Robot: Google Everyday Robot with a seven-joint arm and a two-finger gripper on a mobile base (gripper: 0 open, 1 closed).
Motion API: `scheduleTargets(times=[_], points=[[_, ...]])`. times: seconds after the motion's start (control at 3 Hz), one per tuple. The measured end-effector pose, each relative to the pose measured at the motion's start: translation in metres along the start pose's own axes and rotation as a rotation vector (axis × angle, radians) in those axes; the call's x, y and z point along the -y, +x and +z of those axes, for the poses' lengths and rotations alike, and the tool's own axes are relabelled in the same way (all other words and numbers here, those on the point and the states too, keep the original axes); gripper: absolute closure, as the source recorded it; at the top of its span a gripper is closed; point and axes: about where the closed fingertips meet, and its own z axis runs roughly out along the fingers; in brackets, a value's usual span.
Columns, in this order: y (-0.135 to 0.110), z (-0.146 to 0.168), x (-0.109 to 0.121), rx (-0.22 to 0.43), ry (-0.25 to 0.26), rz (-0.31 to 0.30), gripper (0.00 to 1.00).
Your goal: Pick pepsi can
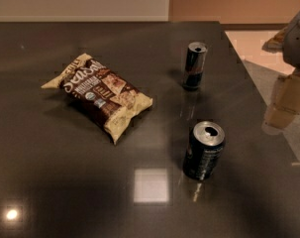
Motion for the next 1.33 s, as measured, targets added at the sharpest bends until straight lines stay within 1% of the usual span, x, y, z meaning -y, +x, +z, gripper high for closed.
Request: scheduleTargets(times=[0.33, 0.67, 1.0, 1.33], points=[[0.0, 0.0, 0.0, 0.0, 0.0, 0.0, 0.0], [-0.006, 0.007, -0.012, 0.028, -0.047, -0.043, 0.0], [-0.012, 0.02, -0.034, 0.089, -0.112, -0.095, 0.0], [-0.024, 0.036, -0.06, 0.167, -0.185, -0.14, 0.0]])
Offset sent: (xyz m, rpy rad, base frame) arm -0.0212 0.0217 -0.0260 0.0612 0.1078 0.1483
